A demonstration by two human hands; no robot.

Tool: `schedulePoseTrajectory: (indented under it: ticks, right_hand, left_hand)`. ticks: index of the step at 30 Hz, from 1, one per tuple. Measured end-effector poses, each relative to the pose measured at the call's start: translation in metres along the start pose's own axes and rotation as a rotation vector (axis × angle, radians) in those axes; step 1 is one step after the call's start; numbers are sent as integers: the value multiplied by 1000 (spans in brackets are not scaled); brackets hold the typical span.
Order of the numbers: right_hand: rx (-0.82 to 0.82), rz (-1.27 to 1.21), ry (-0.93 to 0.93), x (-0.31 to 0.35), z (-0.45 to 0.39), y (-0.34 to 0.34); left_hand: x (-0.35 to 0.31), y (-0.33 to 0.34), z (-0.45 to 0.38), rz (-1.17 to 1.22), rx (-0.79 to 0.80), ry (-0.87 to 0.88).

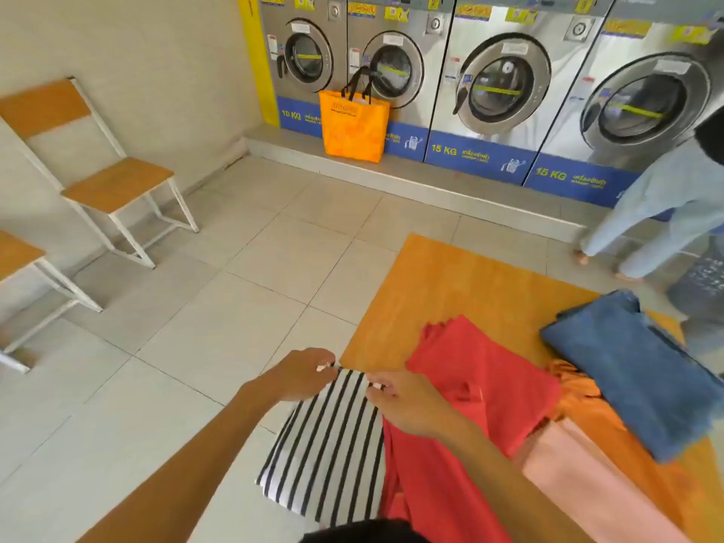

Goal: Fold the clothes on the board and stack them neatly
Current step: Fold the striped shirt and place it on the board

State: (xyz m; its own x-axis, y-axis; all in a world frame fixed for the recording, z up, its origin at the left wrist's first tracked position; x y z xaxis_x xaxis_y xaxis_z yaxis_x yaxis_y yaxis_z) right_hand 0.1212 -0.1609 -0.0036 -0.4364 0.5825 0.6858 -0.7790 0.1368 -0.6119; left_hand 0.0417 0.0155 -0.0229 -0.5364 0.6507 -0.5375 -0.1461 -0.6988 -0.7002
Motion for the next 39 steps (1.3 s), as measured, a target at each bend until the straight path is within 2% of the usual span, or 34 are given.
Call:
schedulePoseTrajectory:
  ticks: [4,8,11,13,16,19,26,33,36,39]
  right_hand:
    - [24,-33,103,-20,11,28]
    - [-26,-97,185,-35,22,47]
    - [-37,-119,239,-49,33,62]
    - [-39,-130,259,-55,41,72]
    - [-59,-154,282,-64,48,84]
    - [-83,-175,302,-70,49,91]
    - [-160,-244,316,-69,47,87]
    - [-217,-29,346,-72,60,93]
    - [-232,-59,337,-70,63,98]
    - [-259,-202,351,-70,62,100]
  left_hand:
    - [-3,41,-17,-195,20,53]
    - [-8,64,-39,-333,-25,155]
    - [2,90,-49,-423,67,215]
    - [11,97,-54,-445,57,243]
    - [19,88,-60,-414,-60,268]
    - [27,82,-65,-416,-71,199]
    - [63,78,-56,-212,161,-182]
    - [73,84,-48,-13,183,-306]
    - [82,81,-41,193,164,-374]
    - [98,75,-29,447,109,-411]
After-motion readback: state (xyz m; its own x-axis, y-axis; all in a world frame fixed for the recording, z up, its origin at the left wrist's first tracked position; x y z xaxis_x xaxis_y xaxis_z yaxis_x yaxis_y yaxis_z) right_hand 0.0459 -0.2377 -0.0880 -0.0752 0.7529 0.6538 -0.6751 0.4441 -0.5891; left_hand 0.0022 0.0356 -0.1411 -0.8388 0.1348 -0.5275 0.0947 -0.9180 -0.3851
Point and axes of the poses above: each hand's wrist, its own z-axis away from the middle knuckle, its own y-axis out of the palm, x = y × z, the point moved 5 cm from there along -z, towards the middle knuckle, and after that the axes turned 1 degree about x, right-handed, at the moved point
